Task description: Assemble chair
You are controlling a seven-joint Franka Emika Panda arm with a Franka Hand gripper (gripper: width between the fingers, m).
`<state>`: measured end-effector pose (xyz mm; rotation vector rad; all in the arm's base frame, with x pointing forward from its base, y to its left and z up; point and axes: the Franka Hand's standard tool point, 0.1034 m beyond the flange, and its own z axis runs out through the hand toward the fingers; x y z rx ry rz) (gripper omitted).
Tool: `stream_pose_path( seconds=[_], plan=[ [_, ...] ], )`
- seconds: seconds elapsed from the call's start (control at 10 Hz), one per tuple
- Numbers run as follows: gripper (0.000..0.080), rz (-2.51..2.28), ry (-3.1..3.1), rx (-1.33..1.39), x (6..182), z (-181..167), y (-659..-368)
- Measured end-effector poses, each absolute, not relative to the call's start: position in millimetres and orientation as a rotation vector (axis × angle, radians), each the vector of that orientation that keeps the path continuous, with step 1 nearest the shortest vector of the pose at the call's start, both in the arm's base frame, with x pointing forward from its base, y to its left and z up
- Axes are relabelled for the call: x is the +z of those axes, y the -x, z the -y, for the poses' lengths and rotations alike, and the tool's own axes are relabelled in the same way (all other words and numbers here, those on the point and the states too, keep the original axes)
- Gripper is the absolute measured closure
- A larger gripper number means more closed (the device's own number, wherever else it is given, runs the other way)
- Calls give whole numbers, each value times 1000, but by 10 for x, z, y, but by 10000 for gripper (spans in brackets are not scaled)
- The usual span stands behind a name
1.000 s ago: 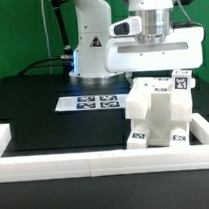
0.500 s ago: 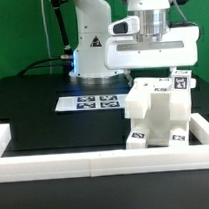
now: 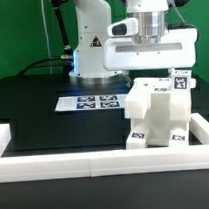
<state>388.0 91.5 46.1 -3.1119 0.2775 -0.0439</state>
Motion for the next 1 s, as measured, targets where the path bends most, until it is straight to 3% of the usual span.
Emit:
stream_pose_path(
  seconds=[0.5,1.0],
  plan=[
    [150,-262,3148,-50,213,-859,-3882],
    [150,-261,3156,-34,150,-847,-3865]
  ],
)
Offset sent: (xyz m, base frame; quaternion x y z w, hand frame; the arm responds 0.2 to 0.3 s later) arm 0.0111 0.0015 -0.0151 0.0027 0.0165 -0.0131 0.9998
